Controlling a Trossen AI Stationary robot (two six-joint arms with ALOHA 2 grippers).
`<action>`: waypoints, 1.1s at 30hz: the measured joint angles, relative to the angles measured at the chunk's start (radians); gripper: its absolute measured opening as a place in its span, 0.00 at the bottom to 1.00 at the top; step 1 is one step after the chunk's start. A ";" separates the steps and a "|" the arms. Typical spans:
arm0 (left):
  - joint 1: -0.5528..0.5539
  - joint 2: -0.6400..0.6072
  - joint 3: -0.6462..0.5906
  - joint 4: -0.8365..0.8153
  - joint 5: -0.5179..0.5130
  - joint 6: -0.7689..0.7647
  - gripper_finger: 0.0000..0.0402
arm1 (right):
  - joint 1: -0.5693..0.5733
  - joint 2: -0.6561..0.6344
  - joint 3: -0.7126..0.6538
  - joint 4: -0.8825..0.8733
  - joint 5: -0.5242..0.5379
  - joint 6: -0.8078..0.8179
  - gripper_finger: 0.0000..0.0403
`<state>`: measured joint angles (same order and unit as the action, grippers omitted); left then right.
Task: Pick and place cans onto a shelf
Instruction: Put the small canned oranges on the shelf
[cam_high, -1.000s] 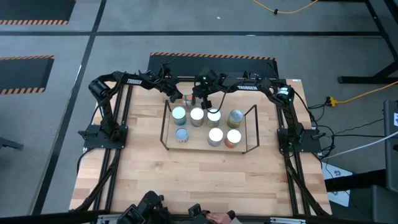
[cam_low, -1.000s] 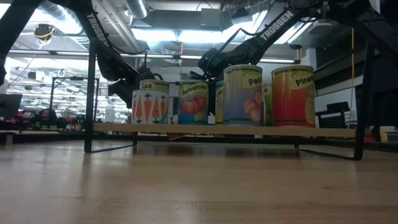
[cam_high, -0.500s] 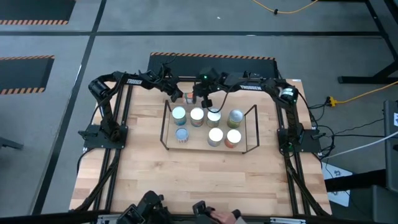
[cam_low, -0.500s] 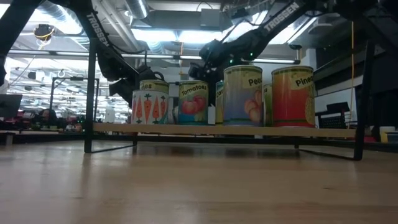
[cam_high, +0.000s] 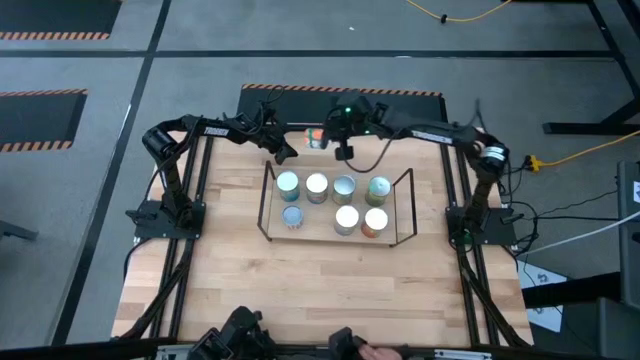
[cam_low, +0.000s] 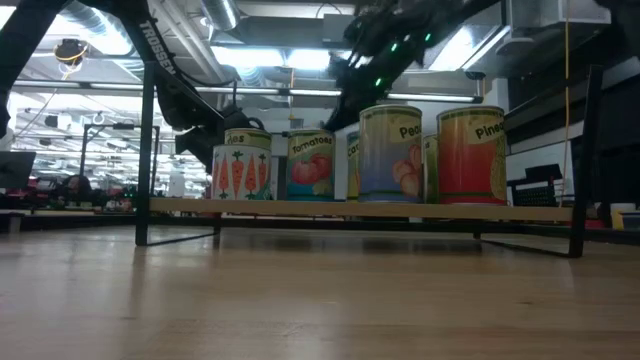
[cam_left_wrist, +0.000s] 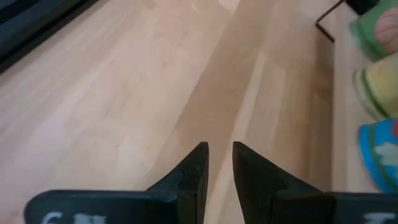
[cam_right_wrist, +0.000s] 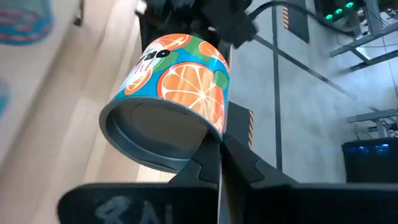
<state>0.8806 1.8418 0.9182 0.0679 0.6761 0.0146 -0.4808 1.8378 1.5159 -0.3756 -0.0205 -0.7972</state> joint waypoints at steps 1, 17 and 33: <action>0.000 0.000 0.000 -0.001 -0.009 0.007 0.17 | 0.000 -0.023 0.005 -0.029 0.000 0.001 0.01; 0.008 -0.014 -0.002 0.010 -0.065 0.024 0.17 | 0.211 -0.037 0.573 -0.743 0.000 0.277 0.01; 0.069 -0.557 0.033 -0.111 -0.076 -0.004 0.17 | 0.350 0.068 0.586 -0.857 -0.153 0.528 0.00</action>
<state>0.9500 1.2849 0.9512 -0.0431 0.5999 0.0102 -0.1305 1.9059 2.1021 -1.2322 -0.1737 -0.2690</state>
